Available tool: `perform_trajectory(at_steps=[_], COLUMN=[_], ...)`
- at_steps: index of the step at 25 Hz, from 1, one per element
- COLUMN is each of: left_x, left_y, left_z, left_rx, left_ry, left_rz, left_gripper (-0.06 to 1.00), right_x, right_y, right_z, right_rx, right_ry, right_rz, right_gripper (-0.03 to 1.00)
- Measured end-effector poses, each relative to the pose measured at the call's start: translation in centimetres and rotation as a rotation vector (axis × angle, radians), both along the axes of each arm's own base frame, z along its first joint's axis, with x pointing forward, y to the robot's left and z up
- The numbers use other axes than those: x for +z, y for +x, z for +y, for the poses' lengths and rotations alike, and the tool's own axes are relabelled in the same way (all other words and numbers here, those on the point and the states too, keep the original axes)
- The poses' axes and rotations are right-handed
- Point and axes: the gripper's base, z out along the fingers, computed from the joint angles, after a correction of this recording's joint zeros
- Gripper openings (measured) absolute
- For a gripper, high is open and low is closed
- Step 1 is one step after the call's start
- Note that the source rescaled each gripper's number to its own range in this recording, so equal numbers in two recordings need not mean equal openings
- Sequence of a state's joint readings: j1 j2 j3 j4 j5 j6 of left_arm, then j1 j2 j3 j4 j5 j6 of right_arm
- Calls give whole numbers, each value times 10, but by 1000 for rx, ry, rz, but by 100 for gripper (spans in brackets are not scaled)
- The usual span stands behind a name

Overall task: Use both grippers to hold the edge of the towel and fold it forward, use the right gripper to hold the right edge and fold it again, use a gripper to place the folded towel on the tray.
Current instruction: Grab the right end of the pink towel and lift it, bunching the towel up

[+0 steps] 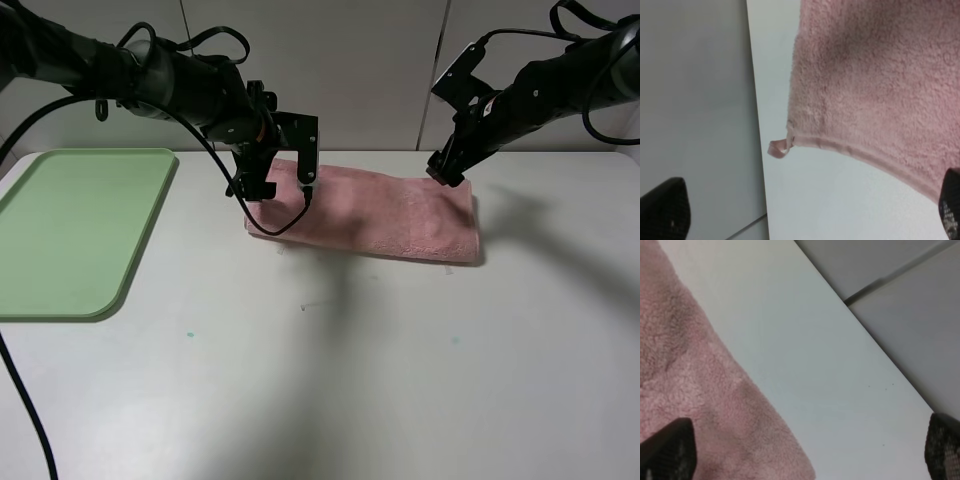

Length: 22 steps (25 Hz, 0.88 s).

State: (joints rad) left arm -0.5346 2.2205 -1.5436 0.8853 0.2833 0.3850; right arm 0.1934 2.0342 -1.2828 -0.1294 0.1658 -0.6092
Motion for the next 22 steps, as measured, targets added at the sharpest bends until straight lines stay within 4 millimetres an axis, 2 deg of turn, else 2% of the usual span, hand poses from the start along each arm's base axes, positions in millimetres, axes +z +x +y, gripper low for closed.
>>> perform_trajectory(at_steps=[22], left_x=[2], left_y=[1], left_z=[-6], left_rx=[-44], left_ry=[-46], left_rz=[-22], left_gripper=[100], right_x=[0], right_y=[0], right_z=[0], right_rx=[-3], right_ry=[4], right_rz=[3], right_gripper=[100])
